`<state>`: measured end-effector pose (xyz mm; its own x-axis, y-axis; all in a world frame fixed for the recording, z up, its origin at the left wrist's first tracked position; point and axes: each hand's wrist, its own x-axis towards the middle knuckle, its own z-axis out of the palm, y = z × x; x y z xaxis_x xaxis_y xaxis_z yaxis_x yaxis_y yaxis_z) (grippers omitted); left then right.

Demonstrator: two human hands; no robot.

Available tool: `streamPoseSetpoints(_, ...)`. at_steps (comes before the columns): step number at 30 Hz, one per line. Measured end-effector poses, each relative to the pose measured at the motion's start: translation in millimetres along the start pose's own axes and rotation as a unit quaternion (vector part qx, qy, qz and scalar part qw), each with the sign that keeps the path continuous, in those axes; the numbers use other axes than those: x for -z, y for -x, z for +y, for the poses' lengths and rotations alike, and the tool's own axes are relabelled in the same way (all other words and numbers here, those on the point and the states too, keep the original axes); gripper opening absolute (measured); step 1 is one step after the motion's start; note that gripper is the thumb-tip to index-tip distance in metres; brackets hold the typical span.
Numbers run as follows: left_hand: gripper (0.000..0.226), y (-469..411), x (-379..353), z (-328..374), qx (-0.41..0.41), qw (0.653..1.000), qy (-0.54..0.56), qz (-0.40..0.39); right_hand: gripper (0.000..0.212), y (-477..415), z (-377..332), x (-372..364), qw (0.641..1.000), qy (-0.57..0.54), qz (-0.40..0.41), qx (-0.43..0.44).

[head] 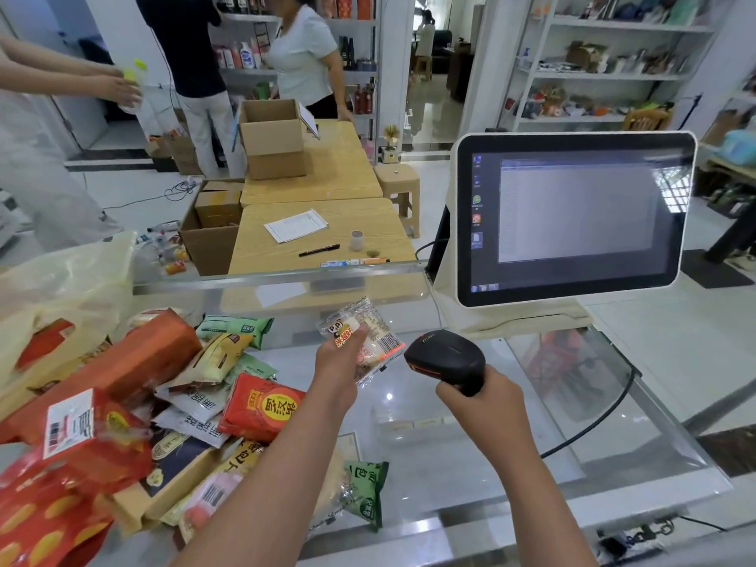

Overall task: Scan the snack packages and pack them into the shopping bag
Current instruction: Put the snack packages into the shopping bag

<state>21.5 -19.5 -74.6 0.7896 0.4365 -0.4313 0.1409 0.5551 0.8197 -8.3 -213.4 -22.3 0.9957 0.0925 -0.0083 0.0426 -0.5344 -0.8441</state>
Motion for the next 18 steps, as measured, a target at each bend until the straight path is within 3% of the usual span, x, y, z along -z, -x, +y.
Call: streamPoseSetpoints(18, 0.014, 6.2, 1.3, 3.6, -0.034, 0.999, -0.023, 0.004, 0.018, 5.2, -0.1, 5.8, 1.000, -0.018, -0.019, 0.013)
